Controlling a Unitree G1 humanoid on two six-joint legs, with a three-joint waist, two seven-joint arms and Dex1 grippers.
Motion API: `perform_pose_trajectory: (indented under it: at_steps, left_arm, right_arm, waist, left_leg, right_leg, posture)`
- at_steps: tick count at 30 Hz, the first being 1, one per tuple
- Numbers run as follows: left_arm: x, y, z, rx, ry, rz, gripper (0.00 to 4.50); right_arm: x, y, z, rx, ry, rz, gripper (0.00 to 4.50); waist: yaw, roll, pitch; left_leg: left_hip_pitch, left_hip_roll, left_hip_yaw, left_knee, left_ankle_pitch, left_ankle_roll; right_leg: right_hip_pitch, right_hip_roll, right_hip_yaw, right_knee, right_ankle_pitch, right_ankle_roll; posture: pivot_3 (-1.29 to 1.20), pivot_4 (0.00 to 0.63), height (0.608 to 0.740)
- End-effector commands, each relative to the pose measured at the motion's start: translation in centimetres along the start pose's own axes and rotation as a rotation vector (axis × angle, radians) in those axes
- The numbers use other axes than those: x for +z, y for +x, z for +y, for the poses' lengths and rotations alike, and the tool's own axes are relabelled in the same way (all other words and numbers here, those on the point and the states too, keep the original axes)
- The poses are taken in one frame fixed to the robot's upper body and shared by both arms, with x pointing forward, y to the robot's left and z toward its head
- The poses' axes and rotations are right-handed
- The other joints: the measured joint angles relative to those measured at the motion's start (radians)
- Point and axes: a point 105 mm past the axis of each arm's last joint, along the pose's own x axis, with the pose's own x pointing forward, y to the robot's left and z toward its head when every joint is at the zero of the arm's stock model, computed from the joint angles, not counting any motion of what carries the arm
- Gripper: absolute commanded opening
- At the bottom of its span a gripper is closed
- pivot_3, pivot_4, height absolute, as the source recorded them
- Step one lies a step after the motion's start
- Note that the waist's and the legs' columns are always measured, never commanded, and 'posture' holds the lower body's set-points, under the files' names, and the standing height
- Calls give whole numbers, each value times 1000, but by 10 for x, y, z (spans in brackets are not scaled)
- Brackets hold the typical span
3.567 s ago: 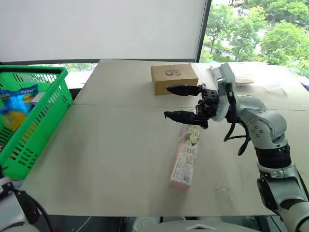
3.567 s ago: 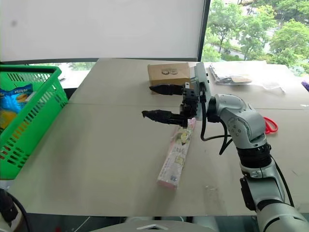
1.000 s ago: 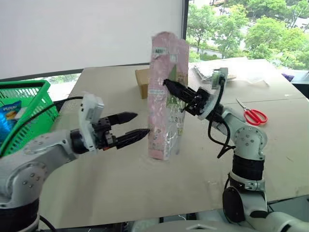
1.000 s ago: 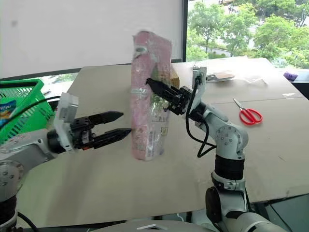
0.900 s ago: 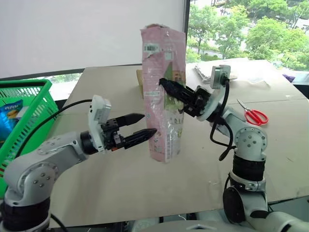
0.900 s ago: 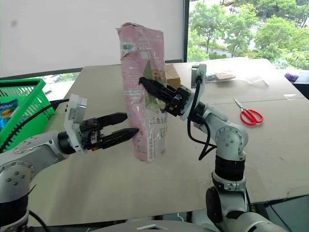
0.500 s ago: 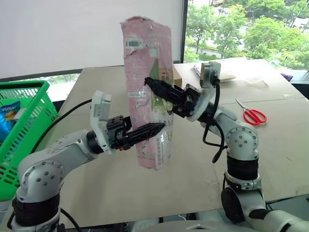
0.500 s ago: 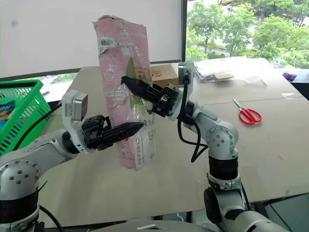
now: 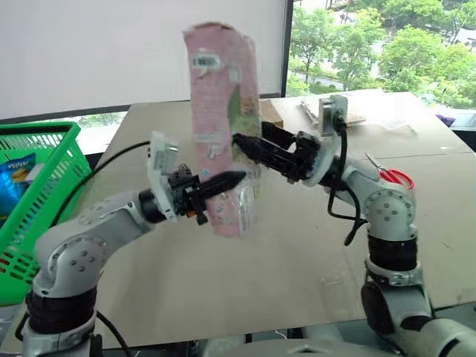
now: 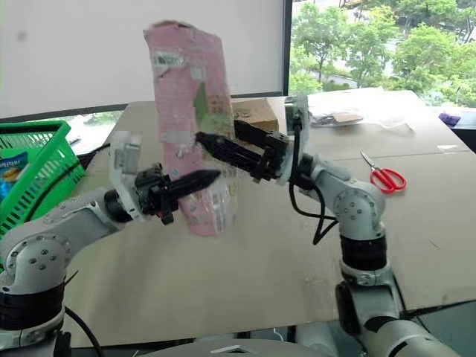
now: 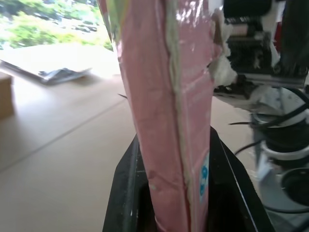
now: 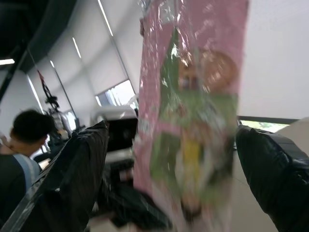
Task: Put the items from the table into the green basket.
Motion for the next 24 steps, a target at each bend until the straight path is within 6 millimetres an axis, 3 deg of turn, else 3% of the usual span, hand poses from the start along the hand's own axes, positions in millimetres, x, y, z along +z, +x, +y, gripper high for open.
perform_pose_trajectory:
  at_steps: [1, 5, 11, 16, 24]
  left_arm:
    - [42, -24, 26, 190, 206, -39, 278]
    - [92, -99, 90, 690, 469, 28, 278]
    - [136, -196, 128, 1148, 586, 23, 278]
    - [129, -247, 147, 1368, 540, 61, 278]
    - [110, -292, 166, 1480, 426, 11, 278]
  right_arm:
    - [4, -19, -5, 1, -97, 29, 4500]
    - [17, -45, -3, 39, -125, 19, 4500]
    - [36, -65, -2, 49, -169, -40, 4500]
    - [44, -72, -4, 52, -223, -45, 4500]
    - [53, -69, -3, 74, -288, -55, 4500]
  waist:
    - [-3, 0, 1]
    - [-5, 1, 6]
    - [8, -1, 7]
    - [32, -6, 9]
    - [54, -17, 7]
  left_leg:
    - [0, 0, 0, 0, 0, 0]
    - [1, 1, 1, -1, 0, 0]
    - [0, 5, 0, -5, 0, 0]
    - [0, 4, 1, -6, 0, 0]
    - [-5, 4, -2, -6, 0, 0]
  right_leg:
    - [0, 0, 0, 0, 0, 0]
    - [-2, 4, 1, 0, 0, 0]
    - [-3, 4, -1, -1, -1, -2]
    - [-3, -5, -1, -3, -1, -1]
    - [-6, -9, -5, -3, 2, -5]
  posture:
    - [125, 0, 724]
    - [145, 0, 724]
    - [178, 0, 724]
    - [175, 0, 724]
    - [169, 0, 724]
